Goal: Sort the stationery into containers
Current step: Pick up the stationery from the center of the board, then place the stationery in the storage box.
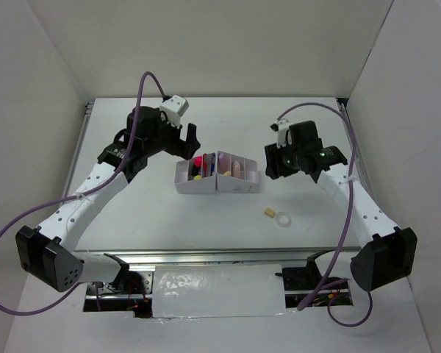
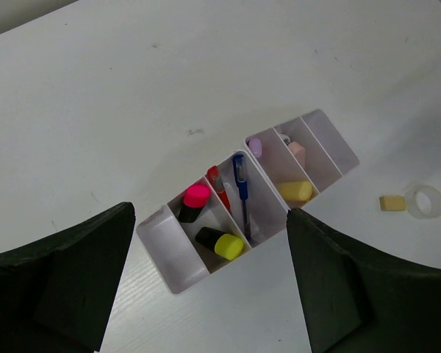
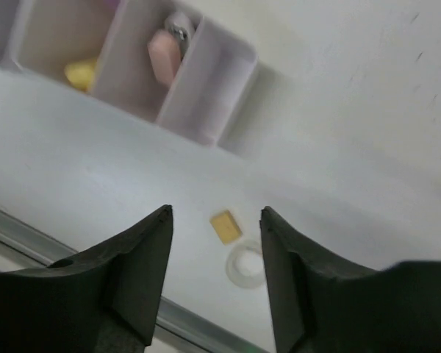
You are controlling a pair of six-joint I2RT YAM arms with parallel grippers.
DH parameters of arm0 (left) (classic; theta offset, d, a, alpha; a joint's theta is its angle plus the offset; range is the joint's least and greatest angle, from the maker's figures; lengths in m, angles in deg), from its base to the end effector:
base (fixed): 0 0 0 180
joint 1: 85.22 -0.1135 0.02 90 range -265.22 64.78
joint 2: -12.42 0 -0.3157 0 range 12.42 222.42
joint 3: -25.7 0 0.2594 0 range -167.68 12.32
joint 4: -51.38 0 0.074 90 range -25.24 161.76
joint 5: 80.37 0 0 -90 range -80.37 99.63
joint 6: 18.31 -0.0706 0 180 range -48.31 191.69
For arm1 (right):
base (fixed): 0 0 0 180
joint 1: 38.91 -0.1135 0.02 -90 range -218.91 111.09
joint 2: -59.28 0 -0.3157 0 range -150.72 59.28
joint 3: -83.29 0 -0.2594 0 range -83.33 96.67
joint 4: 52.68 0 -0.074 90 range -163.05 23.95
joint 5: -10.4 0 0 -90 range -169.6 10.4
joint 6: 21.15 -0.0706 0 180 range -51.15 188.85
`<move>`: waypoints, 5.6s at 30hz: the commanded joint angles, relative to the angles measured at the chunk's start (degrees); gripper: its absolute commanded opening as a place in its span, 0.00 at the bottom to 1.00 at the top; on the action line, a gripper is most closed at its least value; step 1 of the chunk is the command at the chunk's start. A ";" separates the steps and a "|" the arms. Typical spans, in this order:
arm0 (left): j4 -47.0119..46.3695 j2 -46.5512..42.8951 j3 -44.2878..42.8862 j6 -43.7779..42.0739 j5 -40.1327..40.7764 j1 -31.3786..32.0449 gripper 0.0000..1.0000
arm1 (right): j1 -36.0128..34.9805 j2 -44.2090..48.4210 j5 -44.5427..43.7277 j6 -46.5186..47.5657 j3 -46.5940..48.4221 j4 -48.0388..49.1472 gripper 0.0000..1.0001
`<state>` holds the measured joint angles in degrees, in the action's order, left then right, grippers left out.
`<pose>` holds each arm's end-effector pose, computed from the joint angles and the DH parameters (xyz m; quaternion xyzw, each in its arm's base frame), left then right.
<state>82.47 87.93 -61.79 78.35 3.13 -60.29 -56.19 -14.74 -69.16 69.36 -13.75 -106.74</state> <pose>0.2968 -0.1468 0.4258 0.1616 0.7978 -0.2020 0.5446 0.2736 0.0985 0.3557 -0.1766 0.9040 0.1386 0.3638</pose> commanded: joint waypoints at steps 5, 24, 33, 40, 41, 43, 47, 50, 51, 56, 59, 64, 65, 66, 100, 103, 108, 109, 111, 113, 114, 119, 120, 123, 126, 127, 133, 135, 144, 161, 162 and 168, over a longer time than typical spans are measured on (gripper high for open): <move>-1.63 -1.94 -0.42 -2.61 -3.78 -0.05 0.97 | 1.36 3.44 -4.28 12.58 -14.12 -8.10 0.56; -0.66 -3.00 0.89 -3.31 -5.36 -0.93 0.98 | 5.85 -9.56 -2.79 24.36 -12.19 -12.93 0.40; 0.12 -2.82 0.81 -3.67 -6.07 -1.02 0.98 | 3.57 -15.27 -3.58 23.57 -12.54 -12.22 0.38; 0.57 -2.64 0.63 -3.84 -6.07 -1.20 0.98 | 2.34 -20.37 -5.52 22.34 -12.19 -10.64 0.36; 0.83 -2.64 0.63 -4.02 -5.98 -1.28 0.98 | 2.34 -21.07 -5.51 22.25 -12.19 -10.38 0.35; 1.00 -2.64 0.63 -4.19 -6.07 -1.29 0.98 | 2.34 -21.43 -5.51 22.25 -12.19 -9.85 0.25; 1.01 -2.73 0.98 -4.19 -6.41 -1.46 0.97 | 3.04 -20.91 -4.82 22.34 -11.31 -11.60 0.03; 0.22 -3.34 1.77 -4.45 -10.18 -1.64 0.92 | 3.74 -17.92 -3.06 22.77 -9.30 -15.64 0.00; -0.83 -4.30 2.03 -5.33 -12.20 -1.55 0.90 | 4.35 -17.05 -0.44 22.86 -8.24 -17.04 0.00; -1.20 -8.61 5.37 -26.38 -23.28 5.27 0.89 | 3.57 -13.70 11.16 23.57 2.65 -27.33 0.00; 3.89 -10.37 6.78 -44.31 -22.77 15.03 0.89 | -0.55 -13.43 17.06 22.95 6.18 -30.06 0.00; 9.27 -12.66 13.80 -72.28 -14.69 32.53 0.89 | -7.94 -12.29 20.58 21.11 4.95 -29.19 0.00; 8.92 -13.36 16.25 -74.75 -13.20 34.29 0.89 | -8.56 -12.29 21.37 21.02 4.95 -29.19 0.00; 8.31 -13.45 17.23 -78.16 -13.10 36.49 0.88 | -9.69 -12.29 22.08 20.85 5.12 -29.80 0.00; -3.13 -7.74 21.72 -85.05 -14.85 39.76 0.60 | -19.81 -12.73 29.82 17.24 8.55 -30.77 0.00; -2.34 -7.30 21.20 -84.62 -14.94 40.20 0.55 | -20.34 -12.64 29.82 16.98 8.99 -30.59 0.00; -1.98 -6.78 20.32 -81.37 -14.86 40.99 0.36 | -20.87 -12.20 29.03 16.54 9.69 -30.24 0.00; -1.81 -6.77 20.32 -80.93 -14.59 41.43 0.33 | -21.04 -12.12 29.11 16.54 9.87 -30.15 0.00; -0.93 -6.95 20.32 -80.49 -14.33 41.78 0.25 | -21.04 -11.68 29.03 16.54 10.05 -29.98 0.00; -0.58 -7.56 20.67 -79.96 -14.68 41.96 0.15 | -21.22 -11.50 28.07 16.36 10.22 -29.80 0.14; -0.49 -7.74 20.76 -79.35 -14.94 42.13 0.12 | -21.04 -10.98 27.54 16.19 10.31 -29.37 0.20; 1.18 -10.19 22.07 -77.85 -16.08 42.83 0.00 | -15.79 -8.95 27.10 17.15 13.46 -30.41 0.66; 1.62 -10.55 22.34 -76.98 -16.17 42.84 0.00 | -14.55 -8.95 26.40 18.02 14.26 -31.11 0.67; 1.36 -11.87 23.30 -72.33 -16.70 43.80 0.00 | -8.32 -9.39 25.95 21.18 17.86 -32.78 0.67; -2.40 -11.79 21.99 -58.56 -14.69 43.72 0.00 | -1.81 -9.83 25.43 22.51 19.98 -32.97 0.67; -3.47 -10.91 19.99 -53.55 -10.42 43.63 0.00 | -0.32 -9.48 25.07 22.43 19.11 -32.27 0.67; -7.78 -7.49 13.82 -4.22 1.99 32.14 0.00 | 6.72 -3.69 18.85 16.81 6.39 -20.50 0.66; -5.78 -6.08 11.02 3.41 6.05 25.20 0.00 | 7.78 -2.45 17.34 14.87 3.56 -16.80 0.66; -0.24 -4.76 6.08 20.60 13.25 -0.05 0.00 | 4.81 0.72 6.54 11.79 -6.47 -9.94 0.63; 3.20 6.05 8.63 19.36 9.23 -3.66 0.01 | -1.53 0.63 1.34 4.68 -13.50 -6.86 0.65; 3.20 7.01 8.45 19.36 8.79 -3.75 0.02 | -1.62 0.89 0.91 3.89 -14.29 -6.34 0.65; 3.99 10.80 8.27 18.92 7.38 -3.57 0.16 | -2.32 2.13 -2.77 -0.43 -16.15 -3.61 0.65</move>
<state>86.01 97.61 -52.91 97.32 11.94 -63.83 -57.50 -15.04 -68.72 72.03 -29.86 -114.04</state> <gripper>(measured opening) 0.352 0.648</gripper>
